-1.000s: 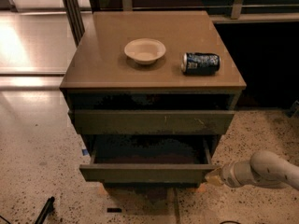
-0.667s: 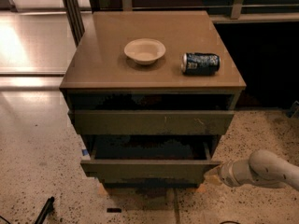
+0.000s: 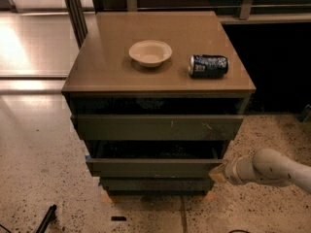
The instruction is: Close middle drawer
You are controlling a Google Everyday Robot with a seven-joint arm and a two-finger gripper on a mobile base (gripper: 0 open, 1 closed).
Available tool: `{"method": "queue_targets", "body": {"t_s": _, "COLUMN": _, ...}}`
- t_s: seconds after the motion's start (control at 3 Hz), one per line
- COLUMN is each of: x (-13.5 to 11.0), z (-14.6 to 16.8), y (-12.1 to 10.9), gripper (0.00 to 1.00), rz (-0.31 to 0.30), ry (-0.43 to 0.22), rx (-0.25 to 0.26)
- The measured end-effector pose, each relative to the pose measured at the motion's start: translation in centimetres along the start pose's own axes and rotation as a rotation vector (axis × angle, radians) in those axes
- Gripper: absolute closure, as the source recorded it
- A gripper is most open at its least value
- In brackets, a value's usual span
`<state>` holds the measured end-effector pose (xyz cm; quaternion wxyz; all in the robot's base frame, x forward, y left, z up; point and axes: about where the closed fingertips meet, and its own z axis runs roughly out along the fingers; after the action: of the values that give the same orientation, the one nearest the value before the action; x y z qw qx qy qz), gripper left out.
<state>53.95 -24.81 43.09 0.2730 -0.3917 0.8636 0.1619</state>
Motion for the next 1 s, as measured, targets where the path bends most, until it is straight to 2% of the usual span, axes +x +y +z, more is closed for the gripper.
{"method": "queue_targets", "body": {"t_s": 0.33, "x": -0.4, "z": 1.0, "y": -1.0, "gripper": 1.00, "rz": -0.010, "ry": -0.017, "rx": 0.026}}
{"method": "queue_targets", "body": {"t_s": 1.0, "x": -2.7, "z": 3.1, "y": -2.8, "gripper": 1.00, "rz": -0.070, "ry": -0.057, "rx": 0.066}}
